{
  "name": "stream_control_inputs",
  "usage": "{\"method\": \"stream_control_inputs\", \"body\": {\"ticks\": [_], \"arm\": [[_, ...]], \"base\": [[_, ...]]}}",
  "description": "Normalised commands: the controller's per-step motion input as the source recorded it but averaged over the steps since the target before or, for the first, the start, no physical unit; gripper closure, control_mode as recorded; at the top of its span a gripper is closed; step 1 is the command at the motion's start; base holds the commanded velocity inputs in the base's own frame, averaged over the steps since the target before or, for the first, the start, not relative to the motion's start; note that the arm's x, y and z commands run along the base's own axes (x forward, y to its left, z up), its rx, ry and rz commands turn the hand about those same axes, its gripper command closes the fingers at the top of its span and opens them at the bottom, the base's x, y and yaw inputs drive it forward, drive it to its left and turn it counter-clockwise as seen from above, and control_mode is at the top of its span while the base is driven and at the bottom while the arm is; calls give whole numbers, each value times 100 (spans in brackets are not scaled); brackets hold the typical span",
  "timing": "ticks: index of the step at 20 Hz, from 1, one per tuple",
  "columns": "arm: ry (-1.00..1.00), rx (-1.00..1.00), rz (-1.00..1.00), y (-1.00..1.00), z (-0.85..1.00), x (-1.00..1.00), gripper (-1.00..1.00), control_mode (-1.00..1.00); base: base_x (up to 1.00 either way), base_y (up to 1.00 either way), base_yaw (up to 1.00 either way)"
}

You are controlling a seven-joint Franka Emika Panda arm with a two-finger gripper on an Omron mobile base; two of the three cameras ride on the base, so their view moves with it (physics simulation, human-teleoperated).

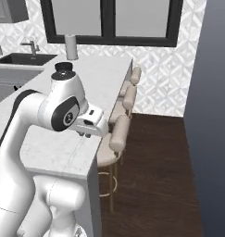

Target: Take a straw from the drawer in front and place it inside the glass cup on the dining counter.

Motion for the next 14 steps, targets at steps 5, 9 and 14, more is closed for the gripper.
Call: {"method": "stream_control_inputs", "body": {"ticks": [5,9,14], "arm": [[0,0,0,0,0,0,100,100],[0,0,0,0,0,0,100,100],[0,0,0,0,0,0,100,100]], "base": [[43,-85,51],[28,-74,57],[23,-65,61]]}}
